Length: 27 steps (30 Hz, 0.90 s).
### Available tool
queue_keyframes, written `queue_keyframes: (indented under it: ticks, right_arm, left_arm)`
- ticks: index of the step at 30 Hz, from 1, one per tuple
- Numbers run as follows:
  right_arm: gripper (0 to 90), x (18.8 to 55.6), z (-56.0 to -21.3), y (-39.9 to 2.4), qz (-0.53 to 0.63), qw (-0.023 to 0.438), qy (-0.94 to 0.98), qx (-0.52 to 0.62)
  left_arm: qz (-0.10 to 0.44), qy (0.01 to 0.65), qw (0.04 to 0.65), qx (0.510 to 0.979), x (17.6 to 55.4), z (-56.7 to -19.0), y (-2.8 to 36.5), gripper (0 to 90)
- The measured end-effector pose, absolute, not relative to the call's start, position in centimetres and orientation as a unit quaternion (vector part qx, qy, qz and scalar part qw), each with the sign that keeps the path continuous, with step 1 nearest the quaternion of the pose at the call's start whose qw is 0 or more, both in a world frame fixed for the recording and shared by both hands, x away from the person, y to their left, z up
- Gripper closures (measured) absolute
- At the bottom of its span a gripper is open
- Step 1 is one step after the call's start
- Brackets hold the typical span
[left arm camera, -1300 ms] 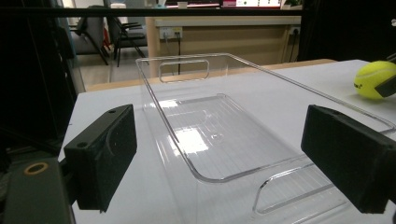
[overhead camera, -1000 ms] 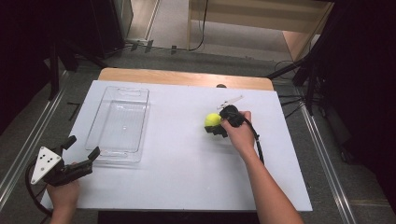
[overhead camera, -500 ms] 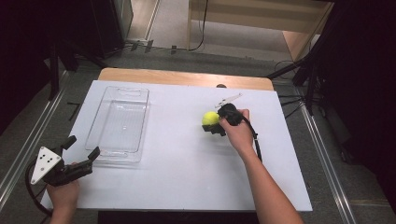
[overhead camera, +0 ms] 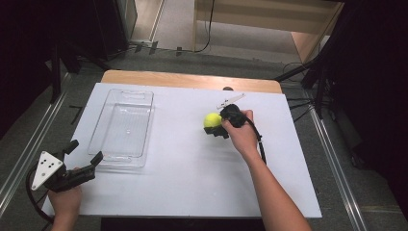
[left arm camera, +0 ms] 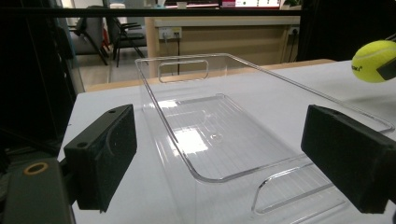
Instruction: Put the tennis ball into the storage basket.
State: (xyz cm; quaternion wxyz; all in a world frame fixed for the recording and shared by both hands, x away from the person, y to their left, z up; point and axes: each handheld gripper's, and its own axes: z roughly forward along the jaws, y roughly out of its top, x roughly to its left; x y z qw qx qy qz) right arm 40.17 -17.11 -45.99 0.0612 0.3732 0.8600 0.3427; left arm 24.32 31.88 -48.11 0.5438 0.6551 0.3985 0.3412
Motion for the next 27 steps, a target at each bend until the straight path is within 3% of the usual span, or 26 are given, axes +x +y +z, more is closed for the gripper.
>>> queue_keyframes:
  ticks: [27]
  right_arm:
    - [23.0, 40.3, -44.4, -14.2, 0.359, 0.053, 0.868, 0.34]
  left_arm:
    - [0.341, 0.397, 0.545, 0.655, 24.3, -48.1, 31.9, 11.0]
